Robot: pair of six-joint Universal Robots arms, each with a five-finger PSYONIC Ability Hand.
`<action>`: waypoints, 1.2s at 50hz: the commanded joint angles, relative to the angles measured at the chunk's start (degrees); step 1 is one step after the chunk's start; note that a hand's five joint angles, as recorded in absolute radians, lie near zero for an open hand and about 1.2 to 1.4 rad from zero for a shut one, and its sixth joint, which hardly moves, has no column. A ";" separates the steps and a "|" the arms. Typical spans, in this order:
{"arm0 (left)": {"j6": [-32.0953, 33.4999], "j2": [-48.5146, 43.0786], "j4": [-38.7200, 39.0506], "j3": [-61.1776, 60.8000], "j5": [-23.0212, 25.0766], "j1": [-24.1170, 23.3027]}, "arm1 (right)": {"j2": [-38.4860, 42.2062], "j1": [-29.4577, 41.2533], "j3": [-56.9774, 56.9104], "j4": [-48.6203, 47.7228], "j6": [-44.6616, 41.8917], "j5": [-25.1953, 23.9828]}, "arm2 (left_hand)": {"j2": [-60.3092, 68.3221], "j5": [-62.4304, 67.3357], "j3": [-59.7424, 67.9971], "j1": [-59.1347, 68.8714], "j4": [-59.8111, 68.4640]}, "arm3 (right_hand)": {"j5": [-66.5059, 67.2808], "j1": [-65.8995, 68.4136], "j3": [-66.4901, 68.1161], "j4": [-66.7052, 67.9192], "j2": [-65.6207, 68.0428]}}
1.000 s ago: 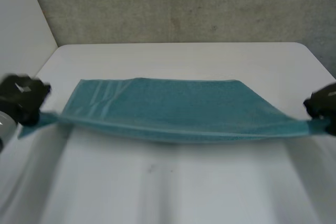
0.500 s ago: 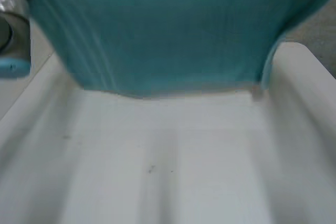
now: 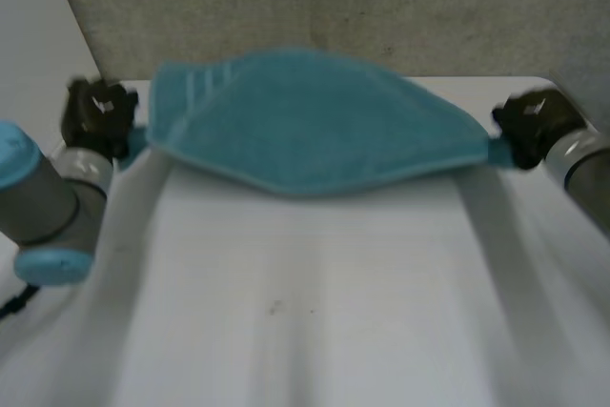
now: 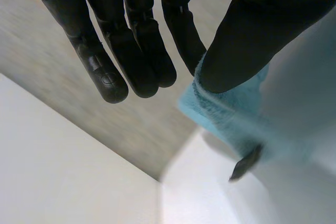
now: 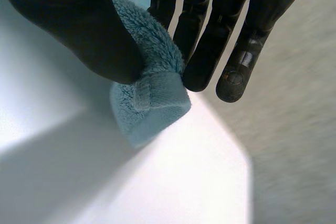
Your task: Fold the laundry
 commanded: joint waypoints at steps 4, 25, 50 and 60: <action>0.68 0.38 -1.81 -10.40 0.13 0.82 | 4.71 -0.40 5.74 0.78 -3.76 -1.31 | 11.30 15.03 11.55 14.50 11.43 | 13.08 24.83 12.00 11.68 12.78; 4.89 26.68 -41.47 -23.52 2.94 8.47 | -14.81 -15.17 17.26 30.85 -28.54 -1.92 | 11.30 15.03 11.55 14.50 11.43 | 13.08 24.83 12.00 11.68 12.78; 6.39 -16.11 -7.71 20.15 2.33 -0.85 | 17.53 -3.92 -14.20 3.26 -9.12 7.66 | 11.30 15.03 11.55 14.50 11.43 | 13.08 24.83 12.00 11.68 12.78; 8.67 -26.58 -7.63 33.52 2.33 -1.02 | 24.39 -1.64 -22.90 -6.51 -9.47 11.79 | 11.30 15.03 11.55 14.50 11.43 | 13.08 24.83 12.00 11.68 12.78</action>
